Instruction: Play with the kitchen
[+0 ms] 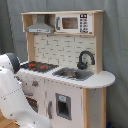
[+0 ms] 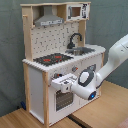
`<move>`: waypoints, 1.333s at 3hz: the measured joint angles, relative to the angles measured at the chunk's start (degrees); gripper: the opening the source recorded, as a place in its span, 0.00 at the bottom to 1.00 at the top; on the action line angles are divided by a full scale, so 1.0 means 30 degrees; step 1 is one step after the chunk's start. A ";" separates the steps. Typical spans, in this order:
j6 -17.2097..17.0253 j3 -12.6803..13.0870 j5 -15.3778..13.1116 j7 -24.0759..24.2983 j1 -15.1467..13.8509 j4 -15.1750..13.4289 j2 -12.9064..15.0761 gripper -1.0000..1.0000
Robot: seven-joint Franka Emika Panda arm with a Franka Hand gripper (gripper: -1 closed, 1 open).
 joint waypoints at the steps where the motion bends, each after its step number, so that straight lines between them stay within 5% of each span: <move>1: -0.0041 -0.0008 0.0189 0.0240 -0.0040 0.0067 0.0010 0.00; 4: 0.1720 -0.0091 0.1470 0.5998 -0.0167 0.0105 0.0732 0.00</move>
